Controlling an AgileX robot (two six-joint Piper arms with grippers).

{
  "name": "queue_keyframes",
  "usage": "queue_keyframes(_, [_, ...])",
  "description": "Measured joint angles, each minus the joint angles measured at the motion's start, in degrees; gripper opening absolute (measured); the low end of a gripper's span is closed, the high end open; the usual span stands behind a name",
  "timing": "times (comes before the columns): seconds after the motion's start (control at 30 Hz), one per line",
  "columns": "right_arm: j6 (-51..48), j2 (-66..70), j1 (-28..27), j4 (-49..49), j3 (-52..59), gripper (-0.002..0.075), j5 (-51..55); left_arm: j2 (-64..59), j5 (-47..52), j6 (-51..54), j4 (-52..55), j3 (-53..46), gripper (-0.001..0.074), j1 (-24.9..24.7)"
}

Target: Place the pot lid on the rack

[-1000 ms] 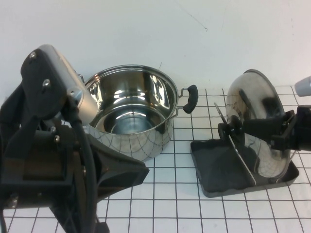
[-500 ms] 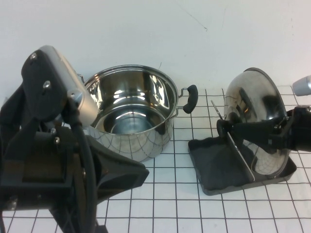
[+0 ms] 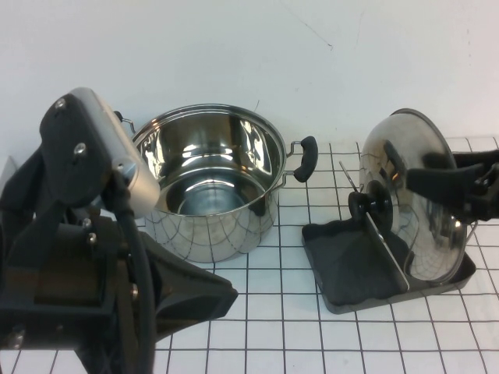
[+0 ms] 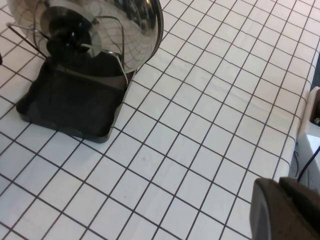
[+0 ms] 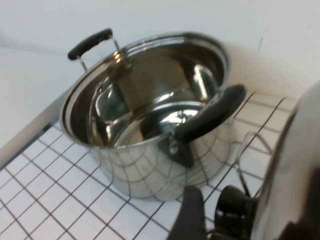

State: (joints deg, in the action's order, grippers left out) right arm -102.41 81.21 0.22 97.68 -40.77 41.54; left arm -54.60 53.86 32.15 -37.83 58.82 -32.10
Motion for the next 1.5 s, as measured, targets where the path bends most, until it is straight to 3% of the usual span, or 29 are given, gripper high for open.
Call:
queue_keyframes(0.3, [-0.23,-6.72,-3.66,0.00,0.00,0.0575,1.98,0.00,0.00,-0.42,0.41,0.00,-0.0001,0.00])
queue_keyframes(0.4, [-0.23,-10.70,-5.15,-0.59,-1.27,0.0536,4.91,0.00,0.00,-2.09,3.50,0.00,-0.0001,0.00])
queue_keyframes(0.47, [0.06,-13.67,-5.62,-3.94,-3.17,0.0445,6.50,0.00,0.00,-6.05,7.23,0.00,-0.0001,0.00])
queue_keyframes(0.63, [11.80,-20.91,-5.70,-26.23,-10.96,0.0098,10.86,0.00,4.53,-19.93,22.27,0.00,-0.0001,0.00])
queue_keyframes(0.73, [21.86,-23.14,-5.70,-38.68,-16.67,0.0030,14.35,0.00,7.84,-27.96,30.78,0.00,-0.0001,0.00])
queue_keyframes(0.93, [34.25,-29.34,-5.70,-60.64,-24.29,0.0005,18.12,3.93,5.47,-40.37,42.18,-0.09,-0.0001,0.00])
queue_keyframes(1.13, [46.53,-38.77,-5.70,-80.89,-22.14,0.0003,14.17,13.54,-0.49,-45.92,43.46,-0.09,-0.0001,0.00])
queue_keyframes(1.33, [49.29,-49.32,-5.70,-82.34,-9.58,0.0000,4.07,20.29,-1.71,-46.42,43.46,-0.96,-0.0001,0.00])
queue_keyframes(1.5, [46.96,-59.09,-5.70,-77.04,4.49,-0.0001,-3.15,27.37,-7.17,-45.80,43.58,-8.77,-0.0001,0.00])
